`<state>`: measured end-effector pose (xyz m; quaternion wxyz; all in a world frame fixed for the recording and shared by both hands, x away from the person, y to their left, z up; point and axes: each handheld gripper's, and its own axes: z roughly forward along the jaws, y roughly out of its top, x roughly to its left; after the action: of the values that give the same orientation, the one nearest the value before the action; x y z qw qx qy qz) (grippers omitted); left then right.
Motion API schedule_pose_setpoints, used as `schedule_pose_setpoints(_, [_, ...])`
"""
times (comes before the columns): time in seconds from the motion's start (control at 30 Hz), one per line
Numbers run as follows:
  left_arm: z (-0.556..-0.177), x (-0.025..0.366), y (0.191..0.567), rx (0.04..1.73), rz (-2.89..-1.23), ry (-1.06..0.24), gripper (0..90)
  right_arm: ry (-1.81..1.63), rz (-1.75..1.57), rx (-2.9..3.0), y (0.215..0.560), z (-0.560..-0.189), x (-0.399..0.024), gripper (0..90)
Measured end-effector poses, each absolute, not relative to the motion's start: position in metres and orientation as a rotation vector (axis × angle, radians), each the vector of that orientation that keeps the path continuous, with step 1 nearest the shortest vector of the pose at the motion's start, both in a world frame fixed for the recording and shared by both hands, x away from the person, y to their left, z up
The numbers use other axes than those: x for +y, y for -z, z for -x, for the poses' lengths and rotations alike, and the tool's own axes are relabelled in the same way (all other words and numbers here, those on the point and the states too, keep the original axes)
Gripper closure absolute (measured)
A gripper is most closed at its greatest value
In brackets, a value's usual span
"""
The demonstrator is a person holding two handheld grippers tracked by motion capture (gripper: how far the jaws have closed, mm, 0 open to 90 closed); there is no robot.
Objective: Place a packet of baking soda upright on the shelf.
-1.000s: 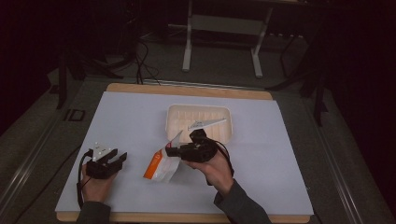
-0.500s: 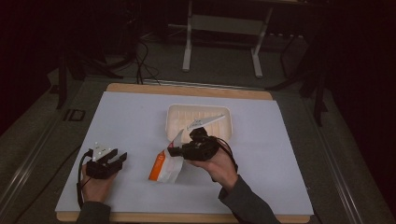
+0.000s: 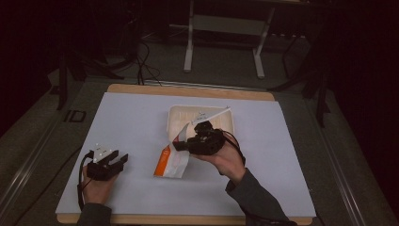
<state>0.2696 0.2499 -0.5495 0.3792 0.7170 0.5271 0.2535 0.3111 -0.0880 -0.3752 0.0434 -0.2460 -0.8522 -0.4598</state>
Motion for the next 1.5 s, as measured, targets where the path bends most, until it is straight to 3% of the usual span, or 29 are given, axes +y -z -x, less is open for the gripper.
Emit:
schedule_pose_setpoints(0.8, [-0.270,0.250,0.550,1.347,-1.831,-0.645,55.0,1.424,0.667,-2.741,0.334,-0.345,-0.095,90.0])
schedule_pose_setpoints(1.5, [-0.270,0.250,0.549,1.346,-1.825,-0.644,54.8,1.380,0.771,-2.858,0.328,-0.373,-0.106,90.0])
